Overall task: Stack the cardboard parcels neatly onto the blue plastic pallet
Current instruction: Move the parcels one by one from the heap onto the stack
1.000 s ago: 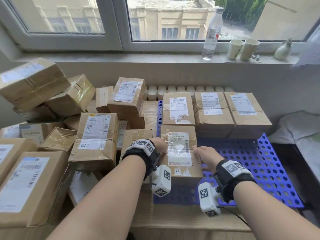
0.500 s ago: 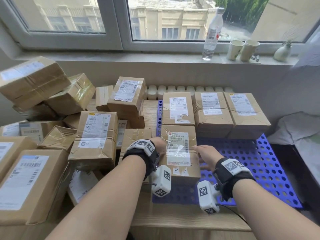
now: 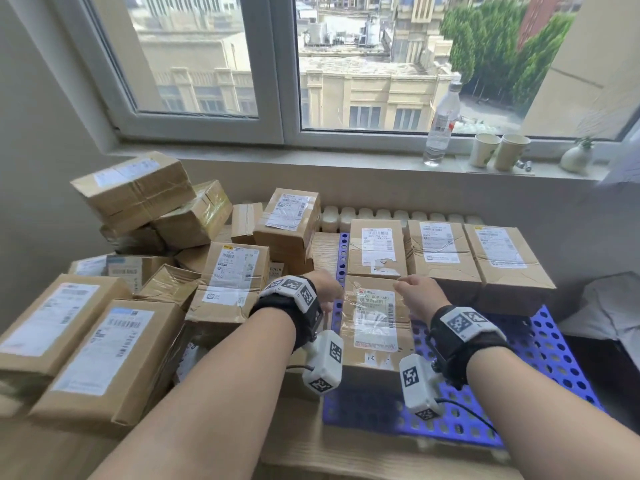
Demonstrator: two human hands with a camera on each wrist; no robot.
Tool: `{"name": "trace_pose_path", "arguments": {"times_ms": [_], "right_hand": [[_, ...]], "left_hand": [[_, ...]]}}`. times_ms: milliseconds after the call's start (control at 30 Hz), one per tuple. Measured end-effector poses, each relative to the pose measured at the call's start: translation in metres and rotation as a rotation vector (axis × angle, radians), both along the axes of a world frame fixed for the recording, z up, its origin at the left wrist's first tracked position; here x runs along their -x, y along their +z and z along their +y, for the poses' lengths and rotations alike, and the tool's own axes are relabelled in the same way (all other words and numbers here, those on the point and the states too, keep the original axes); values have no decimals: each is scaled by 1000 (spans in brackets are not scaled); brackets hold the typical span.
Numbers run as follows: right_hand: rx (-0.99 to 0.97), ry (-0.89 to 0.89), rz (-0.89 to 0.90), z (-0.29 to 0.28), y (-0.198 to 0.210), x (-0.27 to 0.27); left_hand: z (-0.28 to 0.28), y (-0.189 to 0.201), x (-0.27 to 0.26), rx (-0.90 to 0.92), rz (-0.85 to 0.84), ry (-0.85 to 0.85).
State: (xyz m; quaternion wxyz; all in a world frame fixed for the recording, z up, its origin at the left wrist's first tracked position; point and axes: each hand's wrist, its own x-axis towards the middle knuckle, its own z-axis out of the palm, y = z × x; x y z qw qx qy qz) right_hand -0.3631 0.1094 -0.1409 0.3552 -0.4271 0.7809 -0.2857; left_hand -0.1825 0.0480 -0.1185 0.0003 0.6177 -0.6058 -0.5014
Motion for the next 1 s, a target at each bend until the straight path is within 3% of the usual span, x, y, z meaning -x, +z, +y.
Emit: {"name": "trace_pose_path", "arguments": {"times_ms": [300,667,1000], "right_hand": [[94,236,85,-27,32,-53],[235,358,73,-71,72,-149],[241,379,66,-139,85,-290]], "left_hand": [[10,56,-59,264,-37,94],[-24,80,-151,488,-24,236],[-87,94,-289,577,15,308]]}}
